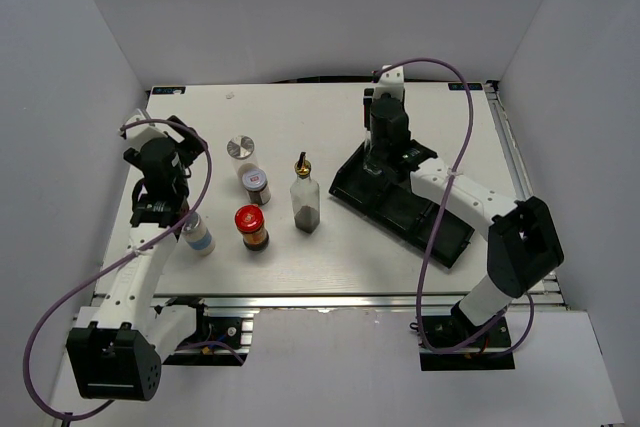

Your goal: Organize the condiment bottles

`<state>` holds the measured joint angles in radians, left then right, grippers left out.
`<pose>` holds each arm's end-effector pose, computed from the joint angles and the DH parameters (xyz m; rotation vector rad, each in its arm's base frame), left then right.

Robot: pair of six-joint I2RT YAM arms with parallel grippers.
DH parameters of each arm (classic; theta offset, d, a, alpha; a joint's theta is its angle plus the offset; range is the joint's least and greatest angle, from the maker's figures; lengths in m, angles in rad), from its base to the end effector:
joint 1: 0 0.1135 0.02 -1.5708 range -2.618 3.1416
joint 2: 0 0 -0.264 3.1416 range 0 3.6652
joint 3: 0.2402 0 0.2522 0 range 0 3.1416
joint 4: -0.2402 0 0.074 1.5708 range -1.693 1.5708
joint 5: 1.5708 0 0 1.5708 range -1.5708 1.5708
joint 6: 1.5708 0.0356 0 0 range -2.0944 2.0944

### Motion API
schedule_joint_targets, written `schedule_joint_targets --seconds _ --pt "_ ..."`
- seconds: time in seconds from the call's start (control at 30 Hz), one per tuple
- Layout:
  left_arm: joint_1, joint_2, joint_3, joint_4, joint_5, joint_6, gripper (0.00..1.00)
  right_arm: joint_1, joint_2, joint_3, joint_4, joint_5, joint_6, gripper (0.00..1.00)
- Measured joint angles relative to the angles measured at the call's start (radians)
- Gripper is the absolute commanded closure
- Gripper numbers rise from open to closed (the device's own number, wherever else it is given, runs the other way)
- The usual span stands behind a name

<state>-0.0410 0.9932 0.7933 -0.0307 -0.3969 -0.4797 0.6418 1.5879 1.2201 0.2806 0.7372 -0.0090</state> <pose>0.2322 0.0042 0.3204 -0.6571 1.6577 -0.0170 0.3144 0.2051 0.3366 0.0242 1.6366 -0.1265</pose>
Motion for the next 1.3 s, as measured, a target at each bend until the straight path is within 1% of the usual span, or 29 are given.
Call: schedule_joint_targets --seconds 0.1,0.2,0.23,0.27,0.3,0.4,0.43,0.5,0.53,0.77,1.03,1.1,1.2,1.3 --pt "0.0 -0.01 0.0 -0.001 -0.008 0.0 0.02 0.0 0.017 0.0 0.016 0.008 -0.005 0.99" --pt "0.0 -0.023 0.0 -0.003 -0.012 0.0 0.02 0.0 0.04 0.0 0.019 0.015 -0.006 0.91" --pt "0.0 -0.028 0.0 -0.004 -0.013 0.0 0.02 0.0 0.047 0.0 0.018 0.016 -0.006 0.79" --pt "0.0 -0.033 0.0 -0.004 -0.014 0.0 0.02 0.0 0.053 0.0 0.017 0.016 -0.006 0.7" --pt "0.0 -0.036 0.0 -0.004 -0.014 0.0 0.02 0.0 0.057 0.0 0.015 0.016 -0.006 0.52" --pt "0.0 -0.042 0.0 -0.005 -0.014 0.0 0.02 0.0 0.058 0.0 0.027 0.016 0.0 0.36" --pt "0.0 -0.042 0.0 -0.007 -0.014 0.0 0.02 0.0 0.058 0.002 0.036 0.016 0.0 0.29" --pt "0.0 -0.042 0.0 -0.013 -0.014 0.0 0.02 0.0 0.055 0.002 0.039 0.018 0.008 0.19" --pt "0.0 -0.042 0.0 -0.016 -0.014 0.0 0.02 0.0 0.052 0.002 0.037 0.016 0.011 0.11" --pt "0.0 -0.042 0.0 -0.023 -0.012 0.0 0.02 0.0 -0.01 0.004 -0.03 -0.017 0.055 0.11" --pt "0.0 -0.02 0.017 -0.056 0.0 -0.001 0.02 0.0 -0.077 0.092 -0.263 -0.053 0.125 0.11" --pt "0.0 -0.01 0.026 -0.068 0.012 -0.003 0.02 0.0 -0.099 0.099 -0.345 -0.053 0.144 0.1" --pt "0.0 0.003 0.038 -0.084 0.032 -0.007 0.02 0.0 -0.14 0.101 -0.425 -0.058 0.164 0.1" --pt "0.0 0.018 0.048 -0.099 0.059 -0.008 0.02 0.0 -0.206 0.097 -0.52 -0.087 0.182 0.11"
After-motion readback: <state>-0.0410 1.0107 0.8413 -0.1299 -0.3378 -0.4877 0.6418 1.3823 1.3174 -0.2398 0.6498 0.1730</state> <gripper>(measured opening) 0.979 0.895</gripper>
